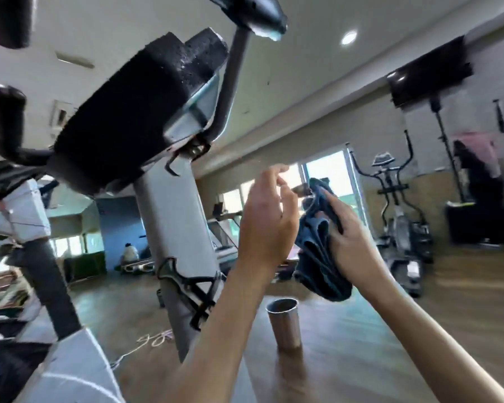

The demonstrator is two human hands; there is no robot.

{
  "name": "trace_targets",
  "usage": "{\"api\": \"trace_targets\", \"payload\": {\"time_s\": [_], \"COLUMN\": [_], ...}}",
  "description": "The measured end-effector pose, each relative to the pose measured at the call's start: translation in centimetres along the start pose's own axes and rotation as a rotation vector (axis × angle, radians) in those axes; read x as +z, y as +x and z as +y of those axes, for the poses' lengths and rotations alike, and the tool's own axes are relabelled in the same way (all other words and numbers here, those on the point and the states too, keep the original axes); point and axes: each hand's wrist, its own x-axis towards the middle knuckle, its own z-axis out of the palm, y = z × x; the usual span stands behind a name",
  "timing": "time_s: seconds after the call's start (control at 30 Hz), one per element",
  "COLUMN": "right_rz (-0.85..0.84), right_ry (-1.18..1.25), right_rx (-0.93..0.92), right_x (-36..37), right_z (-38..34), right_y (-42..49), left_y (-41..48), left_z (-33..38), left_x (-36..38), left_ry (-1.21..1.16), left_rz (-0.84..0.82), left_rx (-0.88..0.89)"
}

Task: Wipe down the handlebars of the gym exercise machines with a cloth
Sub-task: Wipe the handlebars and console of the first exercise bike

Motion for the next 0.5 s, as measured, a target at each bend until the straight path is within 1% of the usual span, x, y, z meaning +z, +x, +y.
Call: {"api": "trace_targets", "payload": {"time_s": [0.1, 0.2, 0.37, 0.43, 0.5], "right_rz": [0.027, 0.039, 0.109, 0.138, 0.173], "right_ry": [-0.247, -0.401, -0.485, -0.5, -0.511], "right_rx": [0.12, 0.259, 0.496, 0.578, 0.654], "right_x": [-4.5, -8.8, -15.7, -18.4, -20.8], "right_z": [3.0, 6.5, 10.8, 11.9, 12.9], "right_y": [-2.1, -4.4, -9.1, -10.9, -12.2], "left_y": [-2.8, -5.8, -11.6, -13.9, -15.9], "left_z": [0.0, 0.1, 0.4, 1.0, 1.4], "left_x": [5.8, 11.0, 18.1, 21.1, 24.0], "left_ry": [-0.139, -0.252, -0.363, -0.364, -0.353], "left_rz": [-0.067, -0.174, -0.341, -0.447, -0.581], "left_rx": [-0.16, -0.332, -0.631, -0.694, -0.706]}}
